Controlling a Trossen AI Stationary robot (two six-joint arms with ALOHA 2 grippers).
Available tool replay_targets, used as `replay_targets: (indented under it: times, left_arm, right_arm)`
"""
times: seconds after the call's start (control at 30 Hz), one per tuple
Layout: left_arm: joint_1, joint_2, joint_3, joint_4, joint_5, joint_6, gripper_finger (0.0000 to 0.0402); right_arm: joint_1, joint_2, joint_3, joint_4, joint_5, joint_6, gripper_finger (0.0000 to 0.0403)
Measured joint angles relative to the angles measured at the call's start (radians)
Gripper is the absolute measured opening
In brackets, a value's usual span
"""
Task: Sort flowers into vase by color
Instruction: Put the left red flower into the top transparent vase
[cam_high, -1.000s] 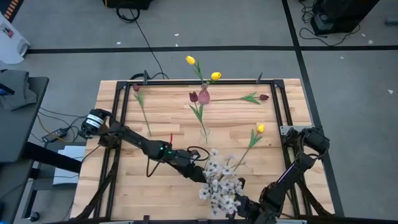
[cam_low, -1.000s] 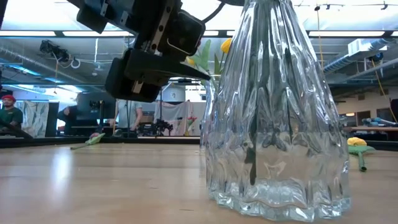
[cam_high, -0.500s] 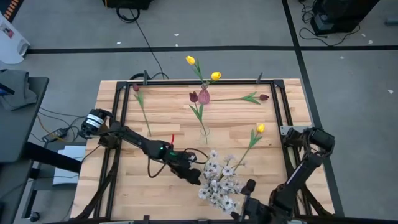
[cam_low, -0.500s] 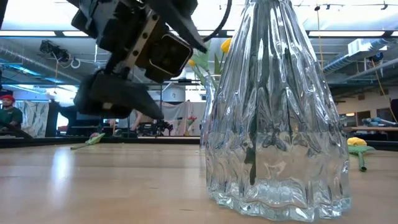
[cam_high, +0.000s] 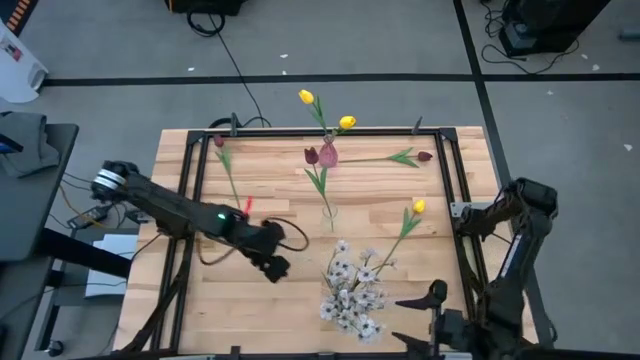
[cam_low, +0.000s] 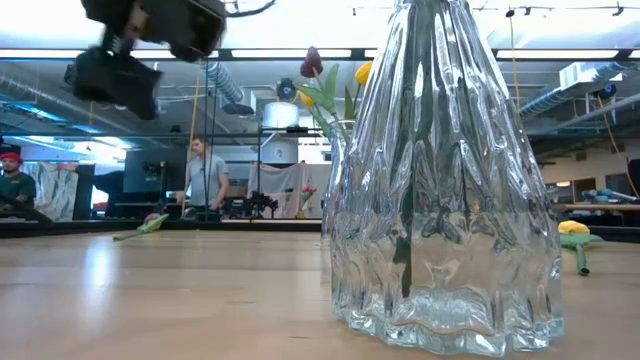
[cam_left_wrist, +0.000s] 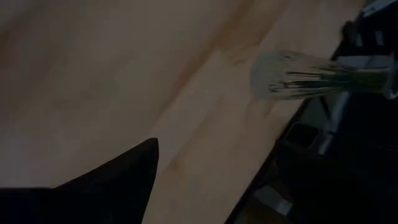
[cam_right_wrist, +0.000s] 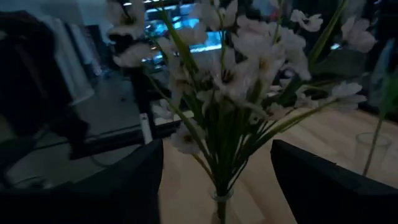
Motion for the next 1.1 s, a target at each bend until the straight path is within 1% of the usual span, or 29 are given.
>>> replay_targets:
  times: [0.07, 0.2, 0.27, 0.37, 0.47, 0.6, 0.7, 0.77, 0.8, 0.83, 1.0, 1.03, 1.1]
  left_arm:
    - [-0.006, -0.063, 0.000, -0.123, -0.015, -0.014, 0.0325]
    - [-0.026, -0.157, -0.001, -0.293, -0.026, -0.065, 0.0325]
    - [-0.035, -0.206, -0.001, -0.313, -0.075, -0.081, 0.0325]
    - [-0.045, -0.286, -0.001, -0.335, -0.179, -0.130, 0.0325]
    - [-0.045, -0.369, -0.001, -0.324, -0.294, -0.180, 0.0325]
    - [-0.045, -0.482, -0.001, -0.315, -0.479, -0.215, 0.0325]
    - [-0.045, -0.547, -0.001, -0.280, -0.614, -0.185, 0.0325]
    - [-0.045, -0.586, -0.001, -0.248, -0.704, -0.152, 0.0325]
    - [-0.045, -0.603, -0.001, -0.238, -0.752, -0.149, 0.0325]
    - [-0.044, -0.619, -0.001, -0.227, -0.804, -0.159, 0.0325]
    - [-0.040, -0.664, 0.000, -0.236, -1.056, -0.211, 0.0325]
    - [-0.037, -0.669, 0.000, -0.249, -1.093, -0.218, 0.0325]
    - [-0.016, -0.677, 0.000, -0.288, -1.127, -0.225, 0.0325]
  right_arm:
    - [0.008, -0.041, 0.000, -0.033, -0.023, 0.020, 0.0306]
    - [0.016, -0.118, 0.000, -0.093, -0.057, 0.044, 0.0306]
    - [0.022, -0.156, 0.000, -0.125, -0.053, 0.044, 0.0306]
    - [0.025, -0.212, 0.000, -0.176, -0.052, 0.044, 0.0306]
    - [0.026, -0.263, 0.000, -0.220, -0.039, 0.043, 0.0306]
    - [0.026, -0.325, 0.000, -0.302, 0.001, 0.030, 0.0306]
    - [0.012, -0.366, 0.000, -0.360, 0.063, 0.029, 0.0306]
    - [-0.004, -0.391, 0.000, -0.377, 0.145, 0.027, 0.0306]
    - [-0.016, -0.402, 0.000, -0.379, 0.187, 0.027, 0.0306]
    - [-0.031, -0.415, 0.000, -0.379, 0.200, 0.027, 0.0306]
    - [-0.158, -0.478, 0.000, -0.377, 0.203, 0.001, 0.0306]
    - [-0.188, -0.486, 0.000, -0.379, 0.200, -0.010, 0.0306]
    - [-0.243, -0.504, 0.000, -0.378, 0.197, -0.031, 0.0306]
